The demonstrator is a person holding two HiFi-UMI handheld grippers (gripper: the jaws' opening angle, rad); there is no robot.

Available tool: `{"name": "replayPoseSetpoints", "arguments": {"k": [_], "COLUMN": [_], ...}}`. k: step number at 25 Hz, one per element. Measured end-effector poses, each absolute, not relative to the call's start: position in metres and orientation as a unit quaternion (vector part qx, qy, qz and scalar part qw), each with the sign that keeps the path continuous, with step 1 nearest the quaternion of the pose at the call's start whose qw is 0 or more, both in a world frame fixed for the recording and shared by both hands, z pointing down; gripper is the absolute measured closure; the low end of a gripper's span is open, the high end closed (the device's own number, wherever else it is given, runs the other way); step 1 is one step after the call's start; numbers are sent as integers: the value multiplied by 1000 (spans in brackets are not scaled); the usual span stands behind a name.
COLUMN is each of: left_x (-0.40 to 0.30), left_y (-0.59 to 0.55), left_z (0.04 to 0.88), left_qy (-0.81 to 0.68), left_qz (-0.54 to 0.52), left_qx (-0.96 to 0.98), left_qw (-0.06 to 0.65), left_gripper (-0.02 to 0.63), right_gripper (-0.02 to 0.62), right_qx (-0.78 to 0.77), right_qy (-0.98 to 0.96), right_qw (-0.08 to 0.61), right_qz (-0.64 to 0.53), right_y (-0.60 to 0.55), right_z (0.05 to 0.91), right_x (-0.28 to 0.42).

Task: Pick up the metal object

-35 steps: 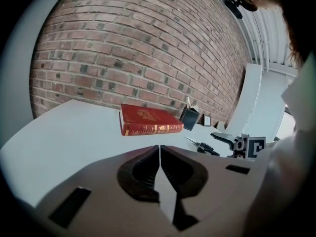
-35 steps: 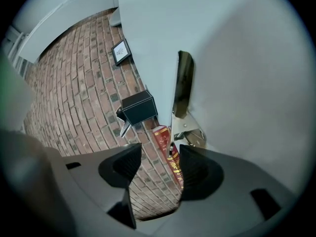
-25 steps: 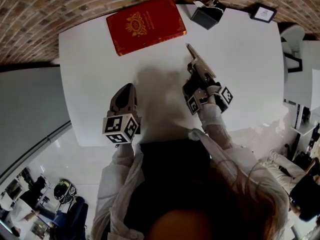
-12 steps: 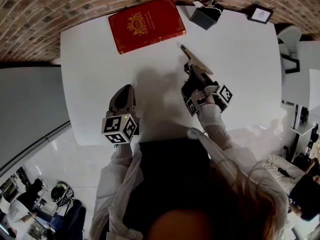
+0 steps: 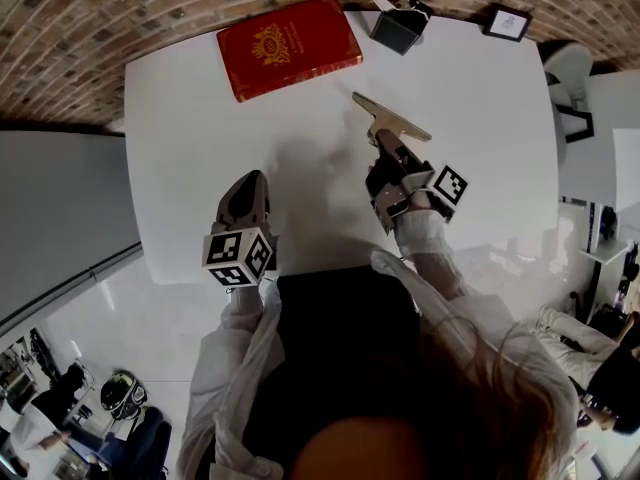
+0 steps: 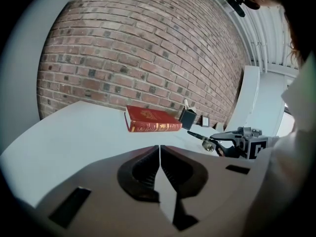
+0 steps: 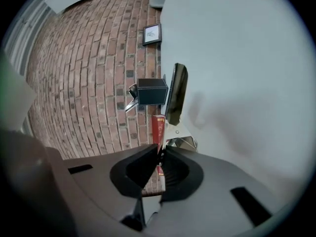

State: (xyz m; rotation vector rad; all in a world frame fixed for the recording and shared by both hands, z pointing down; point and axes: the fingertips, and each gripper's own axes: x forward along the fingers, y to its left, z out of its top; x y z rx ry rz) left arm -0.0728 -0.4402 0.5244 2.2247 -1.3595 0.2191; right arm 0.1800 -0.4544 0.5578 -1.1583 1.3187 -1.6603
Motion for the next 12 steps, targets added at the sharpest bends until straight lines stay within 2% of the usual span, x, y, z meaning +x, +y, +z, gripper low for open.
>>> {"name": "replayPoseSetpoints", "arguments": {"k": [12], "left_x": [-80], "left_y": [-388], "left_z": [504], "left_qy": [-512], "left_qz": [67], "left_qx": [824], "left_qw": [234], "left_gripper": [584], "right_gripper": [568], "right_qx": [-535], "right_qy": [641], "right_qw": [177], "right_qz": [-521], "right_y": [-408], "right_z": [524], "right_x": [181]}}
